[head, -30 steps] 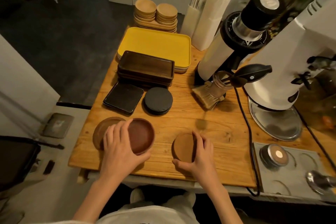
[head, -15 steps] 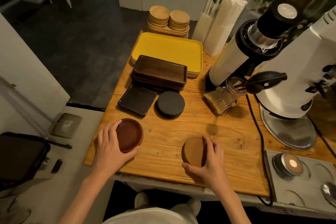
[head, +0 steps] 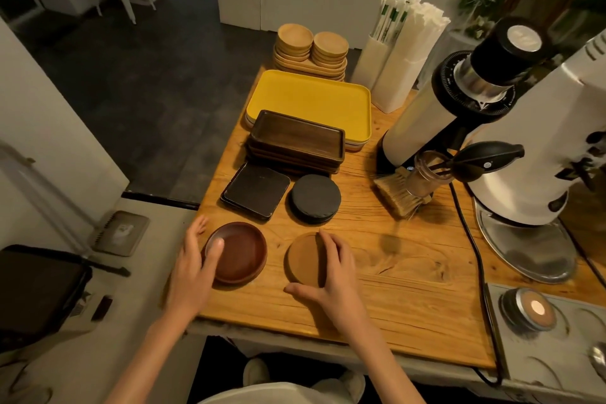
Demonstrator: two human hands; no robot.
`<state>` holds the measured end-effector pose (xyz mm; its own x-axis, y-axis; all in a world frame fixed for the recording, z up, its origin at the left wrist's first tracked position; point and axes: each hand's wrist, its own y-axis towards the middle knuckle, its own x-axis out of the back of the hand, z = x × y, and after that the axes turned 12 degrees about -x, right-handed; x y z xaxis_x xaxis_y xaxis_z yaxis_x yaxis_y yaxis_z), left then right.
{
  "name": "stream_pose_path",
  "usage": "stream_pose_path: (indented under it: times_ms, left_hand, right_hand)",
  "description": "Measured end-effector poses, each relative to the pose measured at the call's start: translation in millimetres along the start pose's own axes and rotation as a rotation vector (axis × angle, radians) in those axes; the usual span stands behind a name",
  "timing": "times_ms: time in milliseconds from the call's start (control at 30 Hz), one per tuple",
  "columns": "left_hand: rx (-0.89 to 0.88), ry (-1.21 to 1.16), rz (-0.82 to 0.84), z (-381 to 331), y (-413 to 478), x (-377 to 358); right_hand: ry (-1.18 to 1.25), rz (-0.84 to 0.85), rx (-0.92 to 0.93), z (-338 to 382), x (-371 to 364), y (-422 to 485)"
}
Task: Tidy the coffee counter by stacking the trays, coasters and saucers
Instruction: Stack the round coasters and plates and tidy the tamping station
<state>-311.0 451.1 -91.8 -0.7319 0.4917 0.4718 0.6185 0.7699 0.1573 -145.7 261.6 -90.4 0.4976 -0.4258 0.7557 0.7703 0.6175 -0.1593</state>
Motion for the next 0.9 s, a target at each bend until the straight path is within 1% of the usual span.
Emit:
stream_pose_path:
  times_ms: [100,167,267,367,467,767,900]
  left_hand:
    - [0.039,-0.078,-0.061,0.0,22.1,-1.5]
    - [0.054,-0.094,-0.041,-0.3,37.1,-3.2]
    - [0.016,-0.042,0.009,-0.2,53.2,-7.6]
    - [-0.007,0.043,-0.011,2.2,58.8,-13.0]
    - [-0.038,0.063,-0.019,10.8,57.2,-16.6]
    - [-0.032,-0.016,-0.071,14.8,56.3,-16.6]
    - [-0.043,-0.029,-0.076,14.5,56.3,-15.9]
  right_hand:
    - [0.017,-0.046,0.028,3.5,-6.7,1.7]
    - [0.002,-0.068,0.042,8.5,-10.7,3.9]
    - [-0.045,-0.115,0.076,13.5,-15.7,8.0]
    - [-0.069,-0.159,0.067,12.7,-18.5,9.0]
    - [-0.070,-0.167,0.048,10.8,-20.8,9.5]
    - [-0.072,-0.202,0.089,6.2,-24.7,13.0]
    - [-0.078,-0.186,0.061,5.7,-25.4,13.9]
